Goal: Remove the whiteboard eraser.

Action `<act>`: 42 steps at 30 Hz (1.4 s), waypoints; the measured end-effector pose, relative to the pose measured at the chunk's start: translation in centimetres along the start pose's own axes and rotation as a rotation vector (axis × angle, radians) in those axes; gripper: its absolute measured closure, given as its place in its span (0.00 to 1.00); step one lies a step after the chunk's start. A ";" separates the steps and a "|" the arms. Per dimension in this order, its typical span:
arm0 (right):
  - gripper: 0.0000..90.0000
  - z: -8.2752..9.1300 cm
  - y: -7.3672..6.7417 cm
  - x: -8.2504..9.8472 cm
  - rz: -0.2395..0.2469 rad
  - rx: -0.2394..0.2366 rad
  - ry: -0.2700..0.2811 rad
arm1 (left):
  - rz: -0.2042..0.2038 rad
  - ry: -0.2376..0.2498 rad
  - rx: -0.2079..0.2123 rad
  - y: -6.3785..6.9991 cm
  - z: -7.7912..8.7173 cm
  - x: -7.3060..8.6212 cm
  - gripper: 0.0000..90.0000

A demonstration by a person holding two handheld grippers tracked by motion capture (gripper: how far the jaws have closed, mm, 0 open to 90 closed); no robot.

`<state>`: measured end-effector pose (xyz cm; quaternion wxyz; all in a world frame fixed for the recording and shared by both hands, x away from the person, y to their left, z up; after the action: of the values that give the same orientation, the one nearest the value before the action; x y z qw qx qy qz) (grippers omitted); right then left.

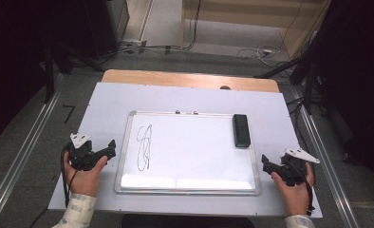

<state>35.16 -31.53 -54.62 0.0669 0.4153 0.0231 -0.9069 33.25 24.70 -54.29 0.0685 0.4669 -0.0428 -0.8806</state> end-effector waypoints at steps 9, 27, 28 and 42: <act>0.14 -0.3 -1.4 -0.8 0.026 -0.032 0.001 | 0.001 -0.003 0.001 0.1 -0.1 0.1 0.09; 0.16 -2.4 -3.9 -3.5 0.018 -0.078 0.023 | -0.003 -0.007 -0.003 0.1 -0.2 0.2 0.09; 0.16 -2.5 -4.0 -3.6 0.022 -0.076 0.026 | -0.003 -0.007 -0.003 0.1 -0.2 0.2 0.09; 0.17 -3.9 -5.2 -5.5 0.023 -0.079 0.033 | -0.007 -0.007 -0.005 0.1 0.0 0.2 0.09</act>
<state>40.87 -25.49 -53.09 0.0932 0.4277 0.0552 -0.8974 33.19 24.62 -54.43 0.0664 0.4636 -0.0393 -0.8827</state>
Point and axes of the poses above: each handheld gripper's, and its own axes: z roughly backward along the jaws, x roughly out of its underside, y roughly to its right, the point moved 10 cm from there along -z, roughly forward along the jaws
